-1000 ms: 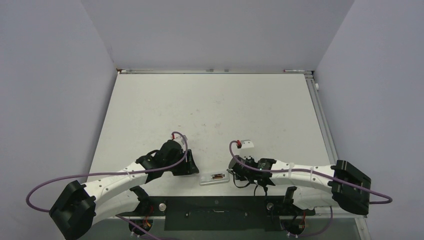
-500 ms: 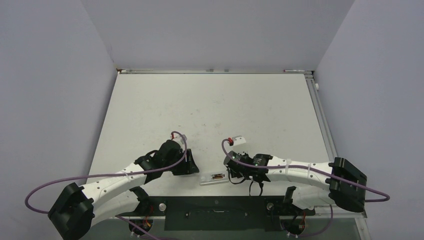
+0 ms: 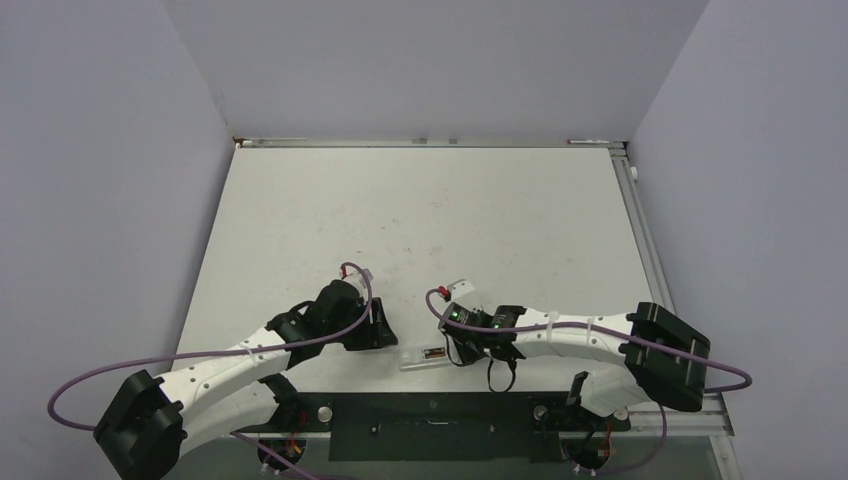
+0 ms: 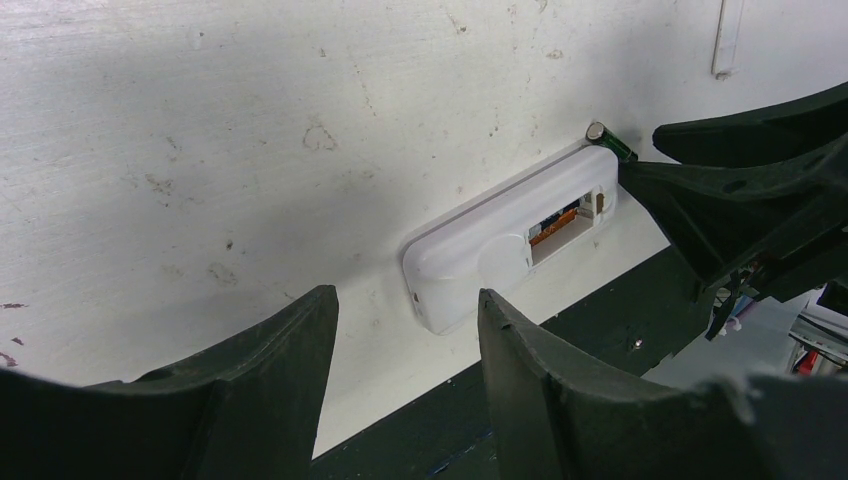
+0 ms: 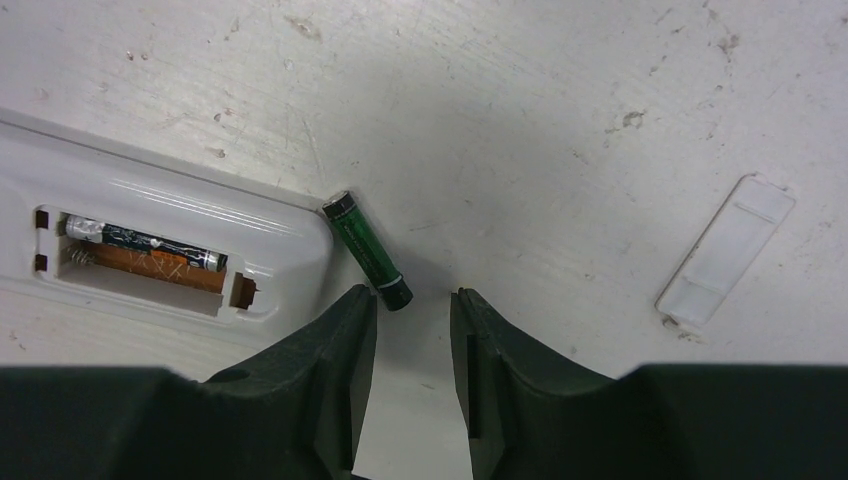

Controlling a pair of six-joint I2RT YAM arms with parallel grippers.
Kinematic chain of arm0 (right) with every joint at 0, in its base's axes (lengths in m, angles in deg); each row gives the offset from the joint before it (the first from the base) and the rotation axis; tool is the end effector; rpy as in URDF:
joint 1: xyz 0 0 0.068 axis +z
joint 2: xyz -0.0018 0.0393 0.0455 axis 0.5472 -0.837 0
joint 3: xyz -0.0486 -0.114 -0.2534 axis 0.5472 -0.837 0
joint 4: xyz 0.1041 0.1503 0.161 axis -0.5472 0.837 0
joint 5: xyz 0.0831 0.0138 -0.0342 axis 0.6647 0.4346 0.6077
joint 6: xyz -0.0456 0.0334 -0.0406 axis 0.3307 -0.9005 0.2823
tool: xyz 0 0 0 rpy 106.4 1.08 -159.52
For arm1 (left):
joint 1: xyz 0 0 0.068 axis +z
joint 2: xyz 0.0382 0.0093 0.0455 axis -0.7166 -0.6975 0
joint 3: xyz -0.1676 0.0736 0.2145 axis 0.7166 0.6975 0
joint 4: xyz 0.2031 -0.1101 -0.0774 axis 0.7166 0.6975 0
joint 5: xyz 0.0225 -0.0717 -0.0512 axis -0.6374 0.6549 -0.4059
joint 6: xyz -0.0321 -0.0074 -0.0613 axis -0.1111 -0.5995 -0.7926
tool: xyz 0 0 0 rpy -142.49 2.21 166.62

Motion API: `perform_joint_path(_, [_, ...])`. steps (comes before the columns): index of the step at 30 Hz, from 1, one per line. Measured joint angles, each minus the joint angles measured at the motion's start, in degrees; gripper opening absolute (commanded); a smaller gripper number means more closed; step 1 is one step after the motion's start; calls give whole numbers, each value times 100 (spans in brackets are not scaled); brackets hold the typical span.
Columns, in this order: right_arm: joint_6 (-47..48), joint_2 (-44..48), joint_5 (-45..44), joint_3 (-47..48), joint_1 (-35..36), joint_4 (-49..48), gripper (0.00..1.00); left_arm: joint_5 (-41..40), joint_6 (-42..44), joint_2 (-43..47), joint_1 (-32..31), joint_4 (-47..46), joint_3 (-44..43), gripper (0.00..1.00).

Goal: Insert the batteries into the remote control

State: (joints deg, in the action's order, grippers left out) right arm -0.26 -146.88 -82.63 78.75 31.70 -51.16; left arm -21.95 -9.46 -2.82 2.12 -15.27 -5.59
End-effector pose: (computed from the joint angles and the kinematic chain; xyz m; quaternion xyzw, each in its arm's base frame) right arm 0.1077 0.1985 0.1639 -0.2032 0.9562 0.0668 0.1998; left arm 0.1192 -0.1245 0.1728 -0.0072 0.9317 -0.3004 0.2040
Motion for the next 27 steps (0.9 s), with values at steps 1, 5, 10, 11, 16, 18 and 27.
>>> perform_joint_path(1, [33,-31,35,0,-2,-13,34,0,0,0,0,0,0,51])
perform_joint_path(5, [129,-66,164,0,-17,-109,33,0,0,0,0,0,0,51])
perform_joint_path(10, [284,-192,321,-2,-160,-350,33,0,0,-2,0,0,13,51])
perform_joint_path(11, [323,-205,369,-2,-216,-402,33,0,0,-2,0,-2,17,51])
perform_joint_path(16, [490,-289,546,-2,-483,-721,28,2,0,-2,0,0,31,51])
perform_joint_path(18, [542,-308,612,-2,-529,-833,26,0,0,-2,0,-2,31,51])
perform_joint_path(27, [603,-289,688,-87,-560,-1049,22,2,0,-133,0,-9,31,51])
